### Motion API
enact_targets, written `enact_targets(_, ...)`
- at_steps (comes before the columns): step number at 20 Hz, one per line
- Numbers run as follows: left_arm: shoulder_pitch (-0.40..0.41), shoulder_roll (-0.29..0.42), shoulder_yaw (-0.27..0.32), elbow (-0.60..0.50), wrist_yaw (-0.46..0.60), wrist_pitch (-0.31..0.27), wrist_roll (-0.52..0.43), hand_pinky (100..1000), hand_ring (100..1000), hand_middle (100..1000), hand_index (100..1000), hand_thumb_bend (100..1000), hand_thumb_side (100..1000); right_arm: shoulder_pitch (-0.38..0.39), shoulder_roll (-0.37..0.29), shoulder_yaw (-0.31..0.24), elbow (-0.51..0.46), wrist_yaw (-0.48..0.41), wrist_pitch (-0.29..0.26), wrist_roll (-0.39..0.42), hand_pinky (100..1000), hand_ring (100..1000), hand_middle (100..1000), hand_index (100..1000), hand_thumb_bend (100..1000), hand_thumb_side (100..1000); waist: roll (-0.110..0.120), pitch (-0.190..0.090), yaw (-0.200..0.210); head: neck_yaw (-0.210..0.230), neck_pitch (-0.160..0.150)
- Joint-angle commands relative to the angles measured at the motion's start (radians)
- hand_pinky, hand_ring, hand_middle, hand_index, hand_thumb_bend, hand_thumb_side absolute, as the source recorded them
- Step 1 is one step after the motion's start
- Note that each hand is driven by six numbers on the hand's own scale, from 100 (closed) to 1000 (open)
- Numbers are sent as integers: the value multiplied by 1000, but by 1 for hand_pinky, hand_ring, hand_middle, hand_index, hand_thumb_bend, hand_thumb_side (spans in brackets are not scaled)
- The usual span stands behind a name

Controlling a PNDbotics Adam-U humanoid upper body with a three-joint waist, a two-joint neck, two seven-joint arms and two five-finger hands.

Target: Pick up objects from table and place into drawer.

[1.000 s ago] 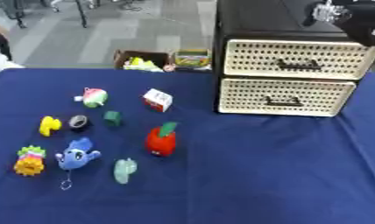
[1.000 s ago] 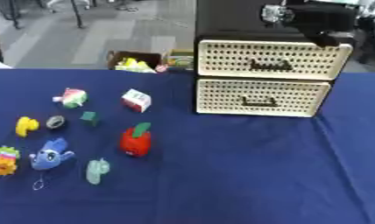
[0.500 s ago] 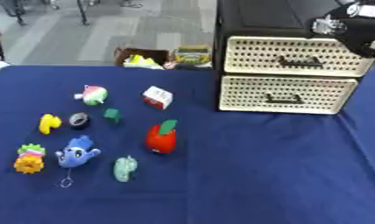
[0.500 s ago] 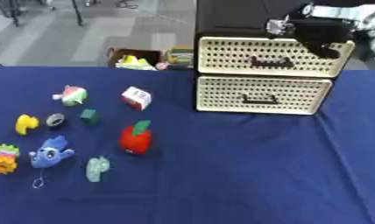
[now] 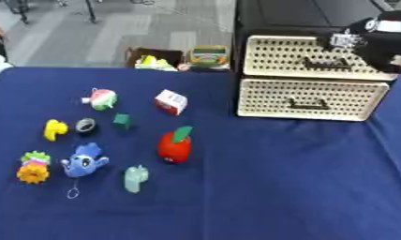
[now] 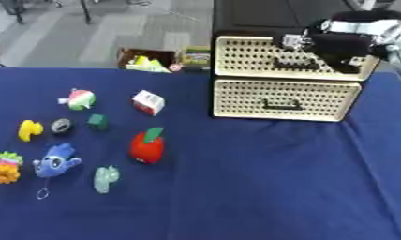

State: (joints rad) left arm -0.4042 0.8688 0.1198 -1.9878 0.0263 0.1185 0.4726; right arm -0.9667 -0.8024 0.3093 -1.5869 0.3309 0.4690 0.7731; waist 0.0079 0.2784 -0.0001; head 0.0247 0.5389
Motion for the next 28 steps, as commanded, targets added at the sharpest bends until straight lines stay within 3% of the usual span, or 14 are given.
enact_targets(1,-15,22,7,-12,7,0,-2,653,771,752,954,165,1000,-14,-14,-12,19,-15,-10,66,100,178,114,862,570,878,1,-14,1,3,-11)
enact_targets(10,-19,18,4,-12,11,0,-4,653,770,749,955,161,1000,-24,-15,-17,45,7,-101,125,100,188,118,890,647,489,-1,-1,4,3,-17)
enact_targets(12,-21,17,3,-12,12,0,-4,653,770,749,955,160,1000,-26,-15,-11,52,12,-114,132,100,189,118,891,658,442,-2,1,6,2,-19)
enact_targets(13,-21,17,3,-12,13,0,-5,653,770,749,955,159,1000,-26,-16,-10,54,12,-120,133,100,190,118,893,669,371,-2,2,7,2,-19)
enact_targets(16,-21,17,3,-12,14,1,-4,653,769,748,955,158,1000,-25,-21,-16,54,9,-134,134,100,191,117,894,675,345,-2,4,8,3,-21)
enact_targets(28,-22,20,2,-12,15,2,-4,654,769,747,952,148,1000,-32,-69,-94,-21,56,-135,128,100,194,120,893,688,380,-3,9,5,3,-23)
